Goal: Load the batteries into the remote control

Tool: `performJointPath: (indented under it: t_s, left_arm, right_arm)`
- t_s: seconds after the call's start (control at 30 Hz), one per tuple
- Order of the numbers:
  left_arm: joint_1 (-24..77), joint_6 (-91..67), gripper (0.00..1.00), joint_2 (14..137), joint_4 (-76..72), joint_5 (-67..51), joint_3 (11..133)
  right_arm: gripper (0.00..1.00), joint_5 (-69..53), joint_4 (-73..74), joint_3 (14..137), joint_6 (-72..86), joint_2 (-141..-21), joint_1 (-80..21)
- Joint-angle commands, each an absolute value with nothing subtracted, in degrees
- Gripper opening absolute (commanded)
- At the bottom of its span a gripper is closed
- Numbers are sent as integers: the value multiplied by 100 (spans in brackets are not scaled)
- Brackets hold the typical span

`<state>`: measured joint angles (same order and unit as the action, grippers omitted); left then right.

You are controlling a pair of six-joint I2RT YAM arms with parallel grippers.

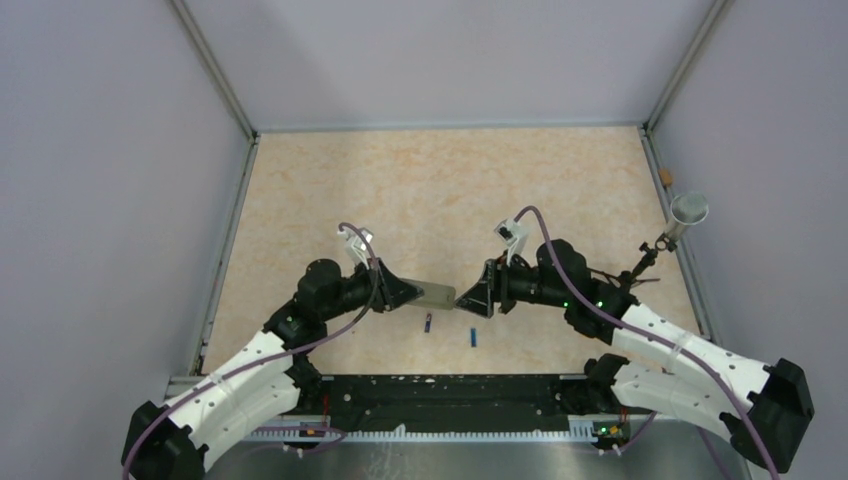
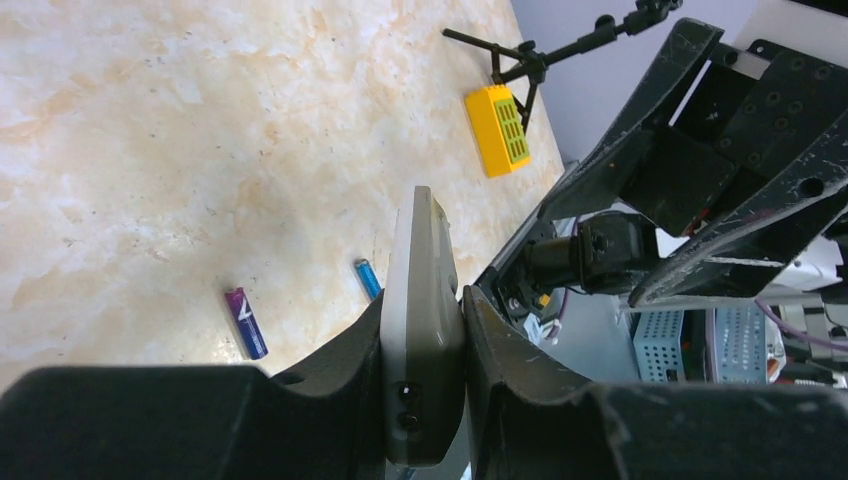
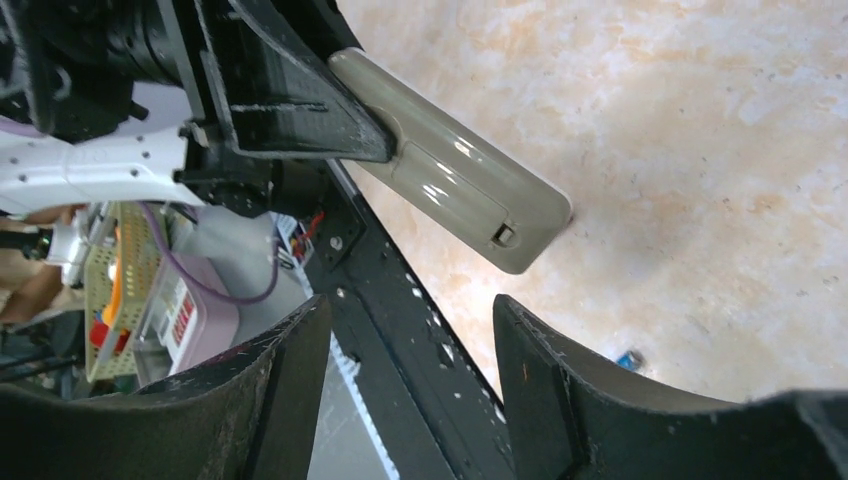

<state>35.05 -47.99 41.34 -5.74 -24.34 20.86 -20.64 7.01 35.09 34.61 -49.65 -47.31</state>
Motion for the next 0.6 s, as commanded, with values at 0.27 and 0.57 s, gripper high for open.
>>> performJointPath:
  t_s: [0.27,0.57]
  left_arm:
    - [3522,-5254,0,3861,-922,-2134,1967]
    - [3523,-5504,0,3762,-1140,-2179,1830]
  right_arm:
    - [56,-2188,-792,3438,4218,-5531,-4690]
    - [55,-2164,-1062,3415,4345,-5823,-4745]
